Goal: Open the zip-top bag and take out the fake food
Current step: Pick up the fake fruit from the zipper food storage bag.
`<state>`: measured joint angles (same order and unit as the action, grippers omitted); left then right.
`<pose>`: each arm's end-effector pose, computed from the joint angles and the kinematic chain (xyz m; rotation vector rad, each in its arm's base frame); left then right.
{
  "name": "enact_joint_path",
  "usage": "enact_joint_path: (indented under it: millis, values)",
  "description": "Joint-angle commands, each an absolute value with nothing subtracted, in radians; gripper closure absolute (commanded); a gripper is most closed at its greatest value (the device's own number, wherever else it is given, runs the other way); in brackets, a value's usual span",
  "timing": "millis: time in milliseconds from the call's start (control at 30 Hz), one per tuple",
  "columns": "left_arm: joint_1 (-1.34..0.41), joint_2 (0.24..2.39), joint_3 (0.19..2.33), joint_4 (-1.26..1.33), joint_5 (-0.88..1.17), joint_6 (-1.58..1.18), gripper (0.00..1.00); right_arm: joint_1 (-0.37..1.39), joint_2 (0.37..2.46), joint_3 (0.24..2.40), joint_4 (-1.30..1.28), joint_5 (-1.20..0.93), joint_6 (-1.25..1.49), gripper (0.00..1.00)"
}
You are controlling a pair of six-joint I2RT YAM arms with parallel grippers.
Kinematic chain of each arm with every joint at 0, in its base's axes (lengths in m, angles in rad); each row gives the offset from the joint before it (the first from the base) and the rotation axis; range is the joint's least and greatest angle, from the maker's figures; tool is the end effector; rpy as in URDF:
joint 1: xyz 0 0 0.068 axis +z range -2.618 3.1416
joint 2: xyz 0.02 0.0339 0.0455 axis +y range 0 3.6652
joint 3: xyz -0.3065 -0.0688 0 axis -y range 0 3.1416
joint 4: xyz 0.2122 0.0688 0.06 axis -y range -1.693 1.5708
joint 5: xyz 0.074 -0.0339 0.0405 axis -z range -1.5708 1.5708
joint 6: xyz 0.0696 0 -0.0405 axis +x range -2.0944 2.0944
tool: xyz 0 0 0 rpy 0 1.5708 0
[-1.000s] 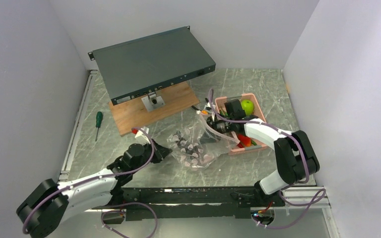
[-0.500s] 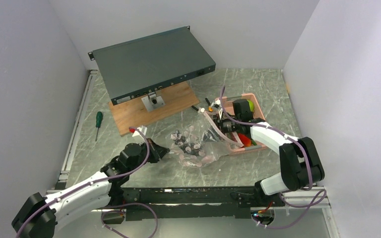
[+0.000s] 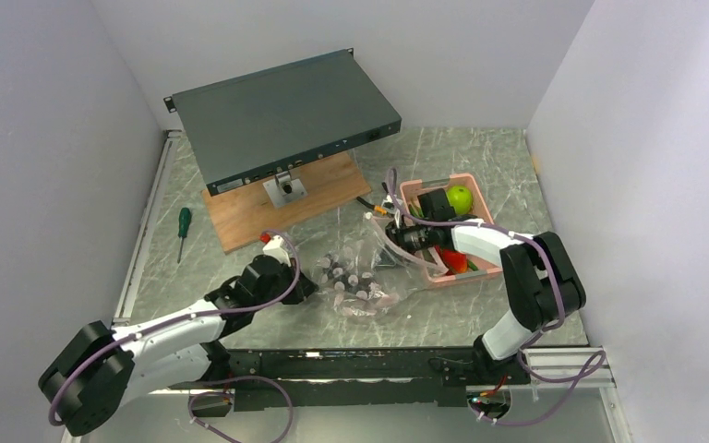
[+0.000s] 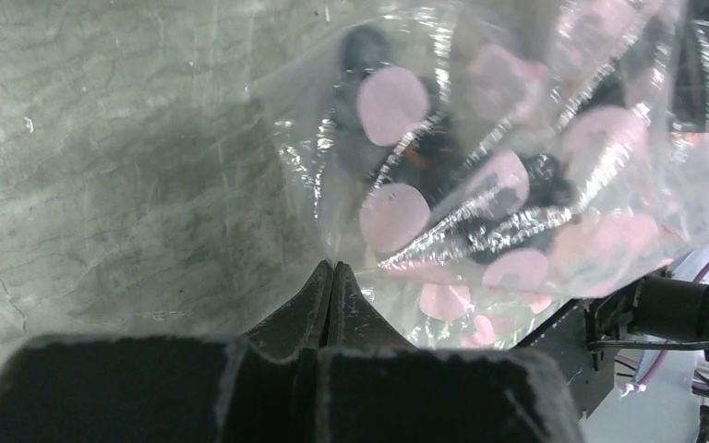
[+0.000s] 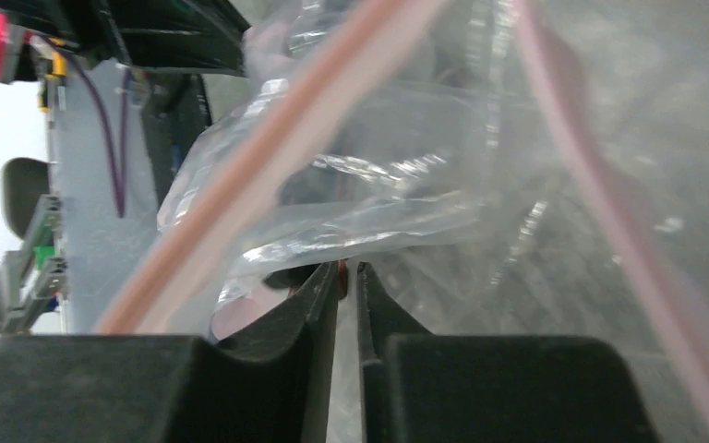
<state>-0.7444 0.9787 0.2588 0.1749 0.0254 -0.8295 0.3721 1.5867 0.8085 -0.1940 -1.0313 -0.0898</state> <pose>0.1244 -0.1170 0.1986 -0.0803 2.2679 -0.9254 0.2391 0.1574 0.2231 -0.9337 2.1835 1.4143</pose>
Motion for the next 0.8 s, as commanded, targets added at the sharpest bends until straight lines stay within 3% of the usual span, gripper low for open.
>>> enact_joint_path:
  millis: [0,400,767]
  values:
    - [-0.739,1.011,0.287,0.202,0.053,-0.805,1.00,0.379,1.577,0.851,-0.233,-0.946,-0.137,0.77]
    - [-0.738,1.116,0.303,0.298,0.124,-0.807,1.00,0.415,1.629,0.886,-0.316,-1.021,-0.179,0.48]
    - [-0.739,1.215,0.307,0.385,0.175,-0.817,1.00,0.510,1.707,0.940,-0.392,-0.961,-0.212,0.41]
